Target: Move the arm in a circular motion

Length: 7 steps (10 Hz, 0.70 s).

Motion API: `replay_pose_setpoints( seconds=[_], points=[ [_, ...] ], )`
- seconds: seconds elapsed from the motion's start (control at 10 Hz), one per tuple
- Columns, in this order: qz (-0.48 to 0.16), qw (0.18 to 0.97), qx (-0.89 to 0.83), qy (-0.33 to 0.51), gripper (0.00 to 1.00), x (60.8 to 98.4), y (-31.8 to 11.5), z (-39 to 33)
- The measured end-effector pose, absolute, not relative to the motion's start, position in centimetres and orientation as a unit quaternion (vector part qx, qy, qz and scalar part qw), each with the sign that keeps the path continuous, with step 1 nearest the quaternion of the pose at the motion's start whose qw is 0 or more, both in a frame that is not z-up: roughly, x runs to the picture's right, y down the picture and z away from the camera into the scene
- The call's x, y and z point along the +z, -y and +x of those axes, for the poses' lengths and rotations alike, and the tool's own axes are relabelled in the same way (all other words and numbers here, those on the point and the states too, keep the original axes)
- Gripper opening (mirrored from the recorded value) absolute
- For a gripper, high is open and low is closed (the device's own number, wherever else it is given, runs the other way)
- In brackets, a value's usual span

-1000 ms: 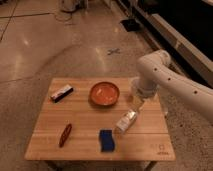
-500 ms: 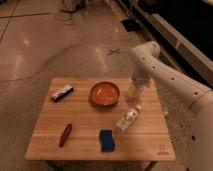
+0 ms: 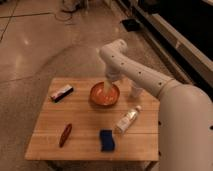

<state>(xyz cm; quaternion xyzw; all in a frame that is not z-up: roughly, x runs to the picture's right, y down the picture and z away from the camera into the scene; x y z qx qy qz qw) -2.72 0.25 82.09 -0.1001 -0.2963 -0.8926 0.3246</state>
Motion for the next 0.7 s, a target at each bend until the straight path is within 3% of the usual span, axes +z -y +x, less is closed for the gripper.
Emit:
replay_pose_setpoints(
  seconds=[0.3,0.7],
  points=[
    [-0.037,0.237,-0.914,0.327,0.72,77.0,-4.3,-9.8],
    [-0.005,0.155,-0.926,0.343,0.72,70.9,-9.2,-10.0]
  ],
)
